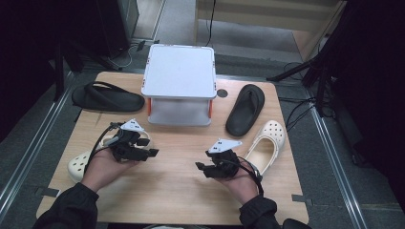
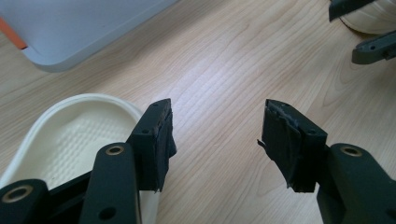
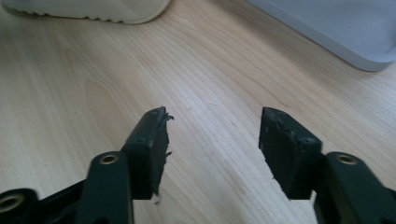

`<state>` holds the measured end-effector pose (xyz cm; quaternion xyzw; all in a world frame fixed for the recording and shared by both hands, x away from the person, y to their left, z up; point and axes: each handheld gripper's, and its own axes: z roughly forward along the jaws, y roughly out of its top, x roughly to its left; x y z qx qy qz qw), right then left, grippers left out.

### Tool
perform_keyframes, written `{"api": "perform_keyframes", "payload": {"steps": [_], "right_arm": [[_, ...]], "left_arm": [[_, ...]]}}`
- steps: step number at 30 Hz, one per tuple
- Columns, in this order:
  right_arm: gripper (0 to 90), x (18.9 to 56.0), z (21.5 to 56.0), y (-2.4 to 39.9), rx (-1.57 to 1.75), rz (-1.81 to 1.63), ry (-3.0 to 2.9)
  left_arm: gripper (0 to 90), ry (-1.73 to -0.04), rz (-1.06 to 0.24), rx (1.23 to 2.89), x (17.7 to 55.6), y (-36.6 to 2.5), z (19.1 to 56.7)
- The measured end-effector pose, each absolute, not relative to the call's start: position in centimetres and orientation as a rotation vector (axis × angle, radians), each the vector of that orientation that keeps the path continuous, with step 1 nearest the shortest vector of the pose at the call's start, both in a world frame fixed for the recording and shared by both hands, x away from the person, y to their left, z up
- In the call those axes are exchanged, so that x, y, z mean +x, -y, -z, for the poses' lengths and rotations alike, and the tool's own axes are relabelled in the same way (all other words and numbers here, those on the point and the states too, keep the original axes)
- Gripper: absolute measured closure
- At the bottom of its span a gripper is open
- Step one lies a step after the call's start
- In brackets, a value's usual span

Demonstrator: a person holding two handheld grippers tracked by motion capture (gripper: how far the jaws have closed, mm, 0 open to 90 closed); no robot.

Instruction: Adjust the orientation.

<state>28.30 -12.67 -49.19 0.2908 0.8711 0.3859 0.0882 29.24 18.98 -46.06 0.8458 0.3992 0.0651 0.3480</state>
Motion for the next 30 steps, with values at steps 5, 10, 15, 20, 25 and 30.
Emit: {"api": "perform_keyframes", "payload": {"steps": [5, 10, 15, 20, 25, 30], "right_arm": [[46.0, 28.3, 49.1, 12.7, 0.884, -1.153, -2.586], [45.6, 28.5, 49.1, 12.8, 0.907, -1.168, -2.587], [44.3, 28.6, 49.4, 12.8, 0.921, -1.151, -2.600], [44.0, 28.6, 49.4, 12.7, 0.913, -1.155, -2.602], [43.9, 28.7, 49.5, 12.4, 0.900, -1.149, -2.617], [43.8, 28.8, 49.6, 12.1, 0.886, -1.156, -2.628]], "left_arm": [[43.2, -1.051, -0.182, 2.189, 29.3, -19.7, 45.4], [43.0, -1.062, -0.196, 2.177, 29.3, -20.6, 44.8], [43.0, -1.097, -0.225, 2.146, 29.3, -22.5, 43.7], [42.9, -1.124, -0.231, 2.125, 29.2, -23.6, 43.1], [42.8, -1.158, -0.256, 2.108, 28.8, -25.0, 42.4], [42.4, -1.187, -0.281, 2.091, 28.4, -26.3, 42.0]]}}
